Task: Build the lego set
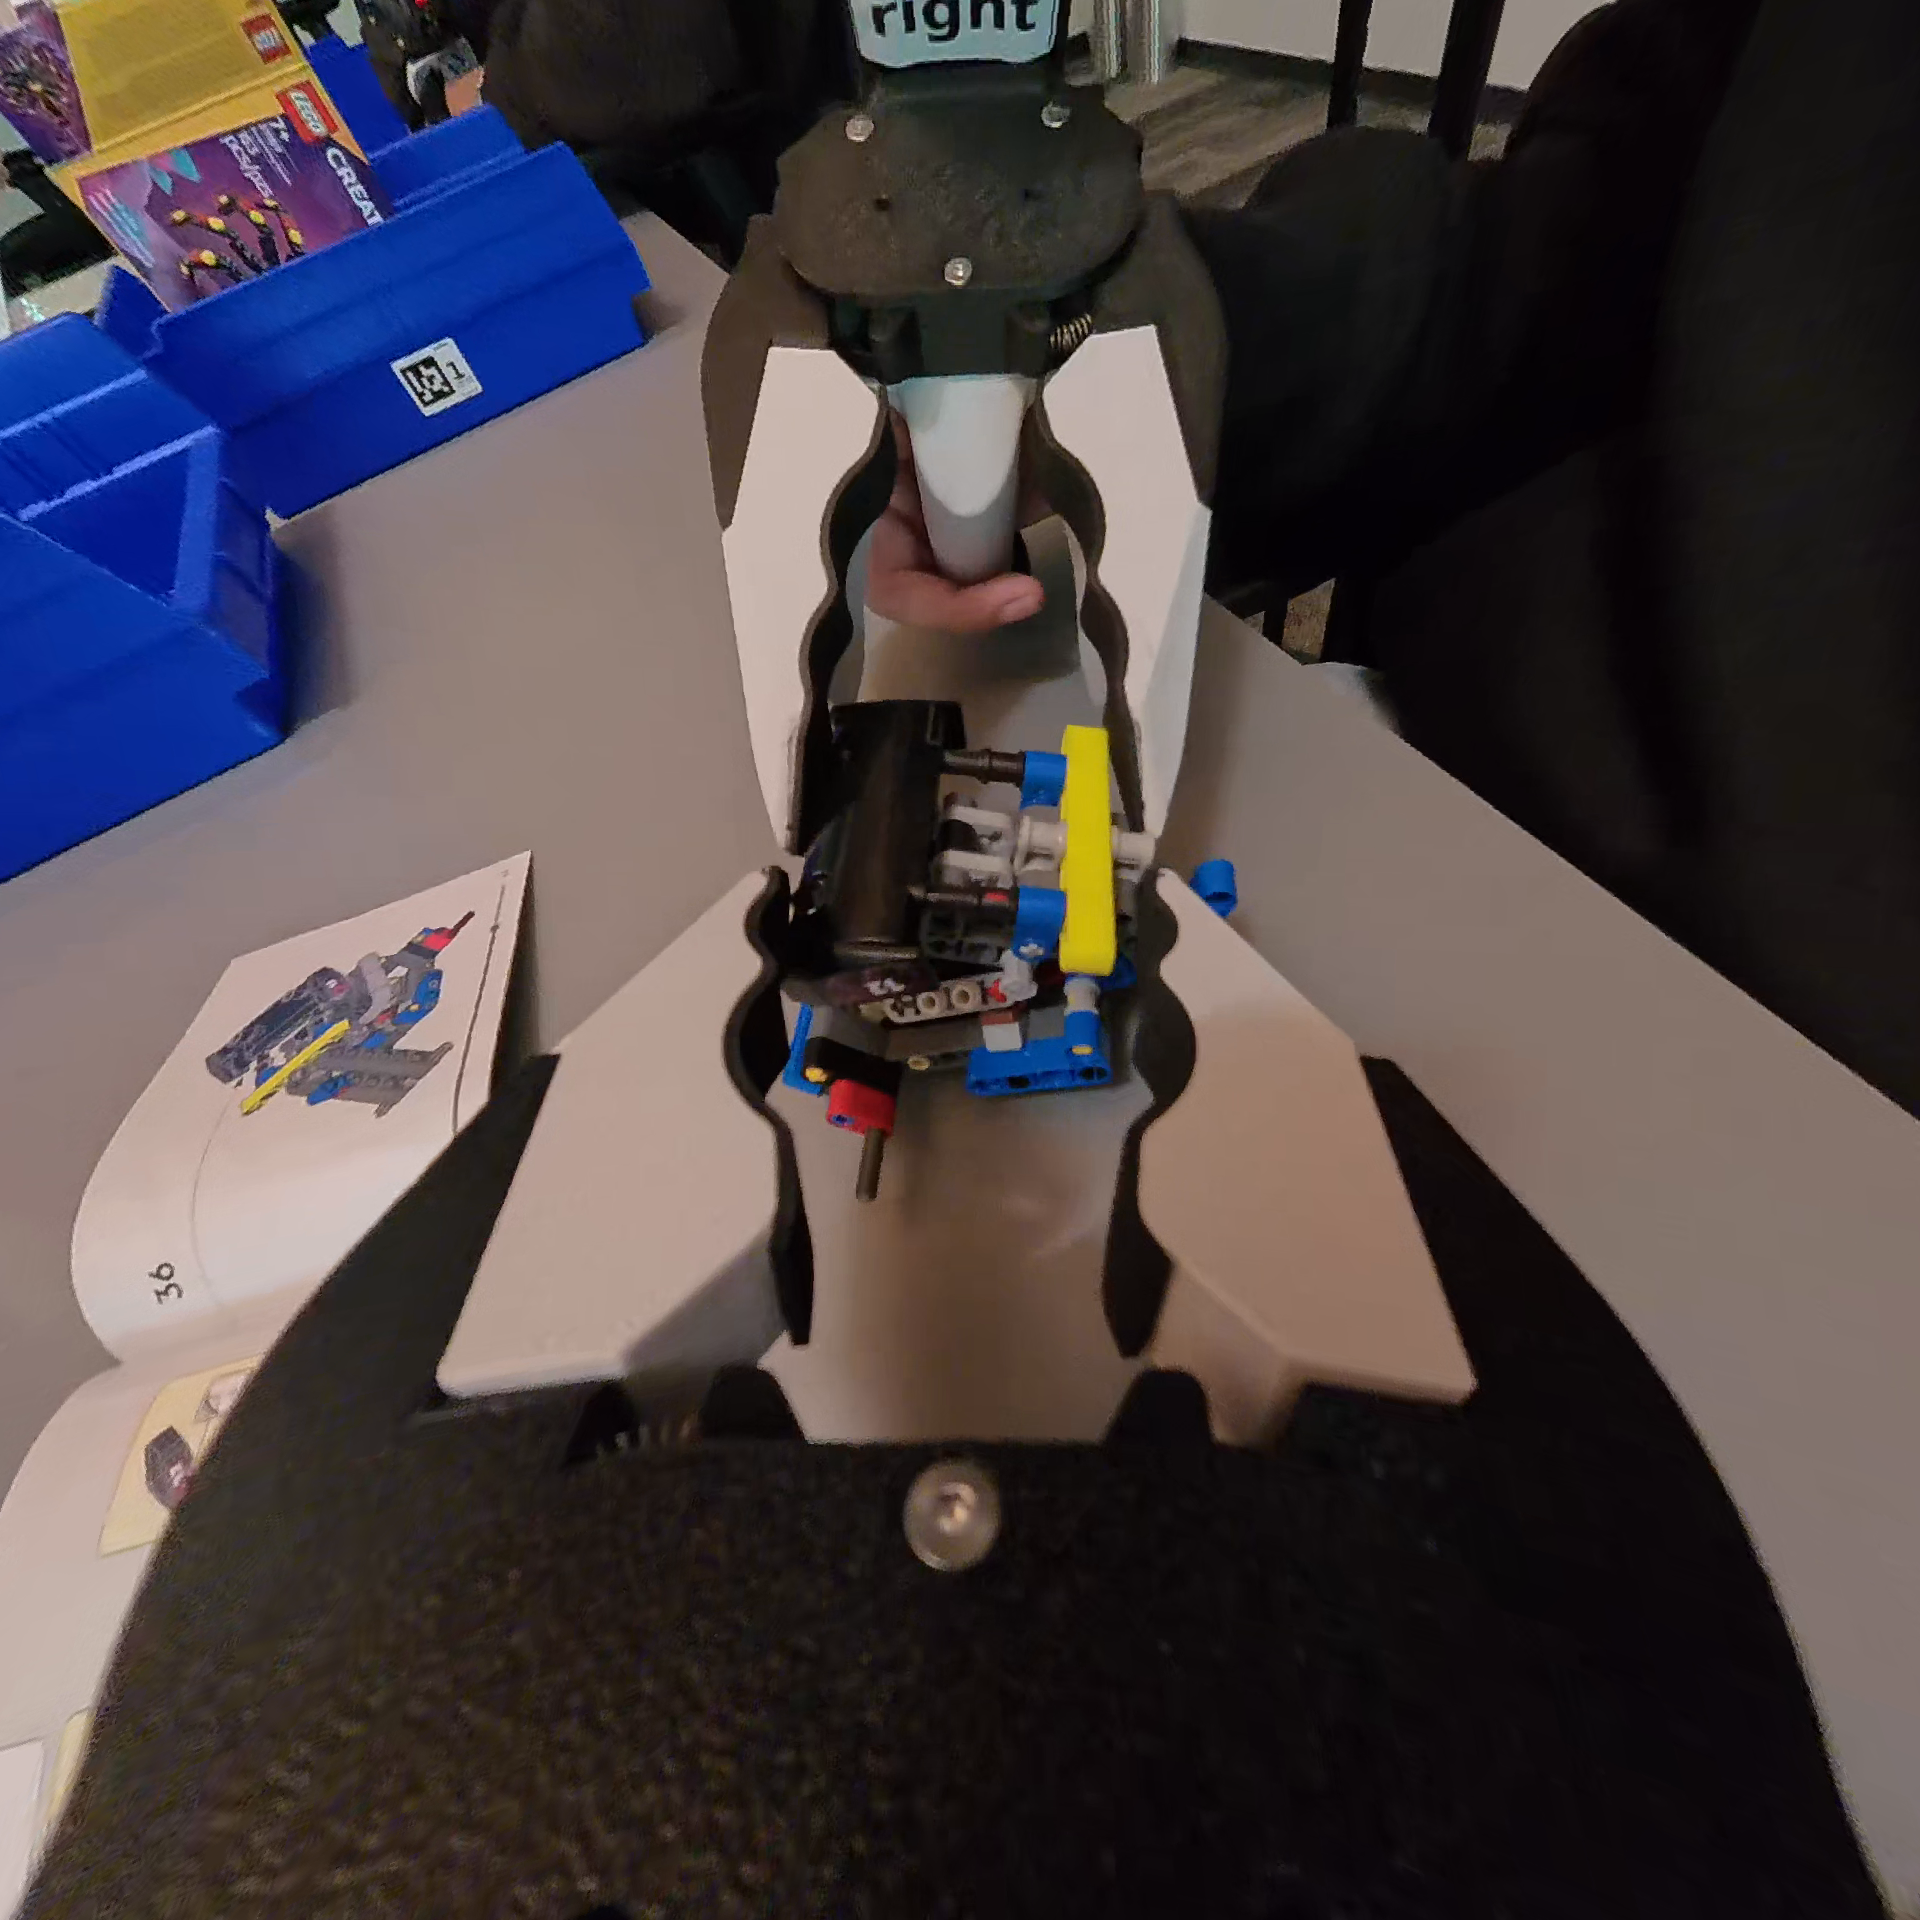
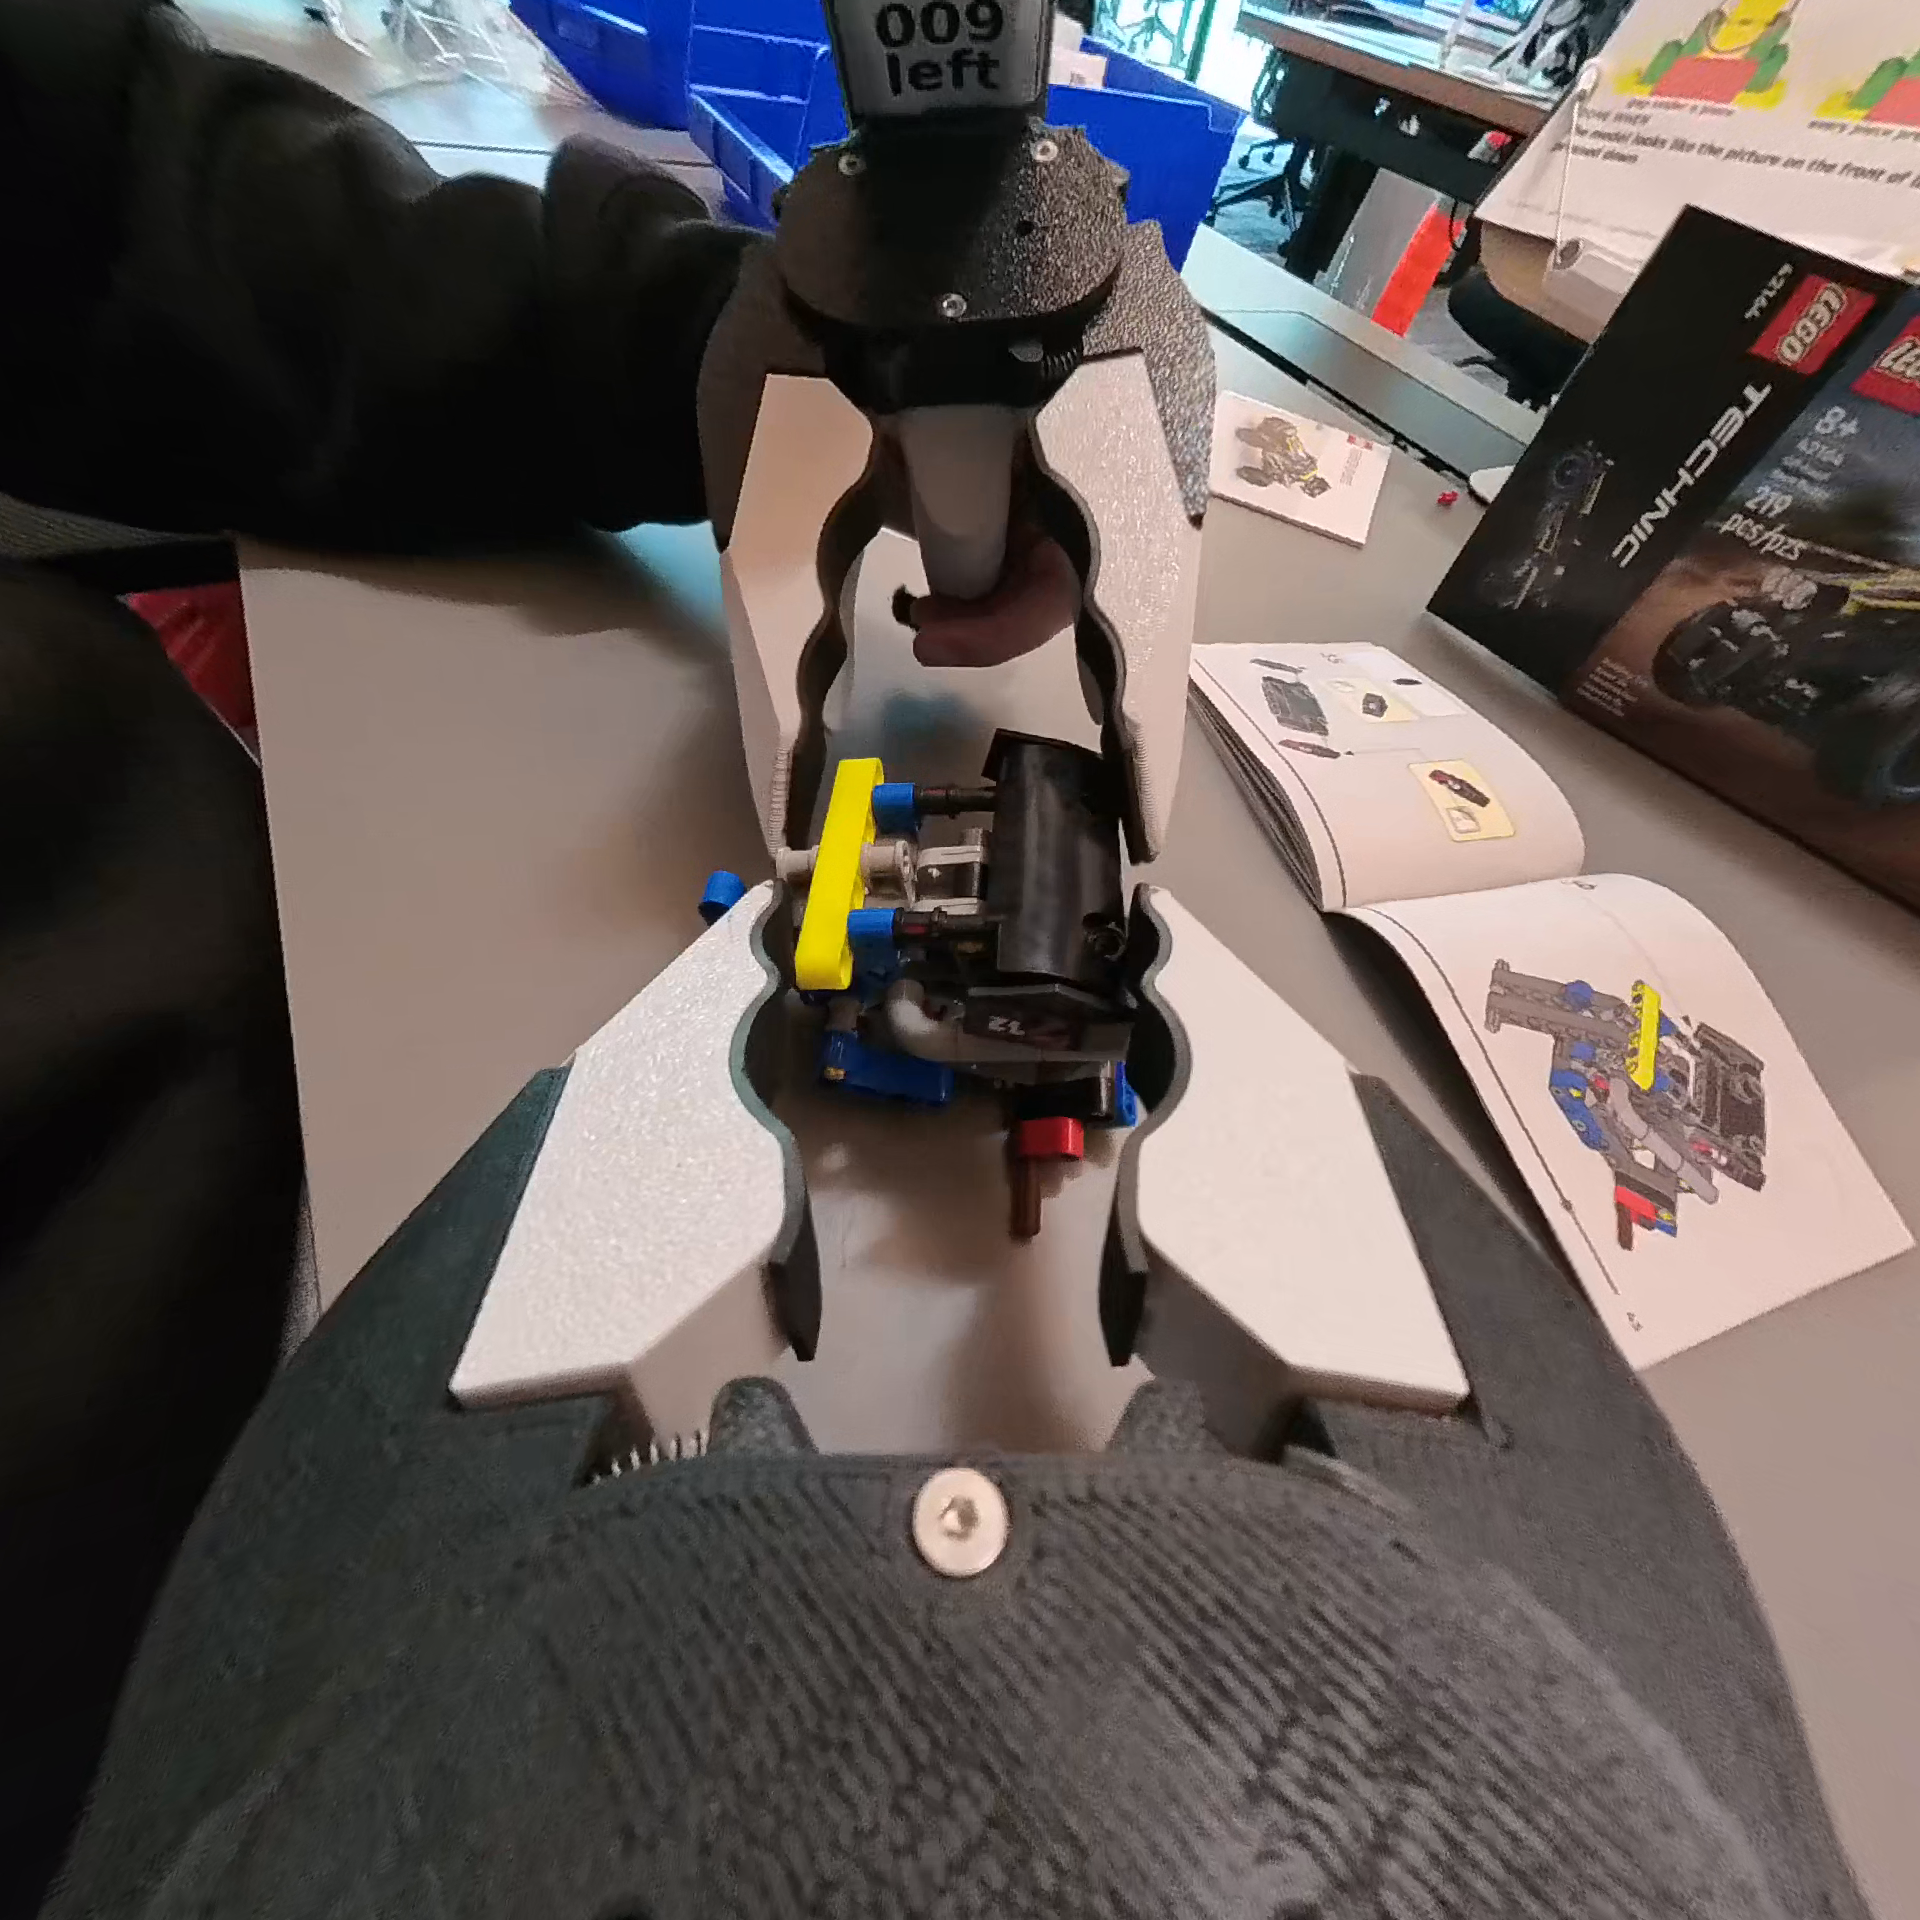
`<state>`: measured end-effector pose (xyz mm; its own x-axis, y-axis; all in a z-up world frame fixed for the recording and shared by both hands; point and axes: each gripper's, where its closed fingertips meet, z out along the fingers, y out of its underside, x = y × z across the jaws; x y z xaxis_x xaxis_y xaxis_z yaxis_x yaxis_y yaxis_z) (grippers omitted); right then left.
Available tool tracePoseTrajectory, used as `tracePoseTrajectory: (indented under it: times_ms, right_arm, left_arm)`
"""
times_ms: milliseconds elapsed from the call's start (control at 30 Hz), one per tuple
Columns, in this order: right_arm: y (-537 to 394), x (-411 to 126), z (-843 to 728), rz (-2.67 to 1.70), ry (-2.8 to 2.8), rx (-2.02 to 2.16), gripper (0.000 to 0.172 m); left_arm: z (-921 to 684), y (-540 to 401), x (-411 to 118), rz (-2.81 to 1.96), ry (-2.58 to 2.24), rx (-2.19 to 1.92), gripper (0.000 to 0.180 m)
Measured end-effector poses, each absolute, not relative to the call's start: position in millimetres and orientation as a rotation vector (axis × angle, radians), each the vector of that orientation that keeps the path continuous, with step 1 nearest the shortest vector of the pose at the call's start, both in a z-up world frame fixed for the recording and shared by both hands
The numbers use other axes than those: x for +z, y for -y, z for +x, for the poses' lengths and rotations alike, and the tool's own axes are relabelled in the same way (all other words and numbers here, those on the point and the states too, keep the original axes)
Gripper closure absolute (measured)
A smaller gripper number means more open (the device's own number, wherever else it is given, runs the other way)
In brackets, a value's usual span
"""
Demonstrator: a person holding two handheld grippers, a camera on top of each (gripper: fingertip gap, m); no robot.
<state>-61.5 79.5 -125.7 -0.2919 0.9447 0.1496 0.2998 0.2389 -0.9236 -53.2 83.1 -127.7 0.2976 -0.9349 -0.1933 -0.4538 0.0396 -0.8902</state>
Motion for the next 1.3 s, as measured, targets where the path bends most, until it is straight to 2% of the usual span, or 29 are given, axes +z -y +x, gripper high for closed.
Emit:
tracePoseTrajectory:
  times_ms: [267, 933, 1133, 1300]
  right_arm:
    - [-77.0, -124.5, -63.1, -1.106, 1.756, 1.071, 0.11]
    - [-72.3, -126.4, -76.4, -1.105, 1.792, 1.11, 0.111]
    - [-79.7, -126.0, -77.1, -1.12, 1.776, 1.1, 0.111]
    - [-84.7, -126.5, -72.5, -1.122, 1.776, 1.095, 0.111]
  left_arm:
    - [-64.1, -79.2, -125.0, -1.578, -1.331, -0.565, 0.124]
    - [-75.2, -74.5, -126.6, -1.577, -1.274, -0.593, 0.126]
    - [-72.3, -80.3, -124.4, -1.584, -1.195, -0.642, 0.118]
    - [-65.7, -88.8, -124.4, -1.568, -1.206, -0.679, 0.124]
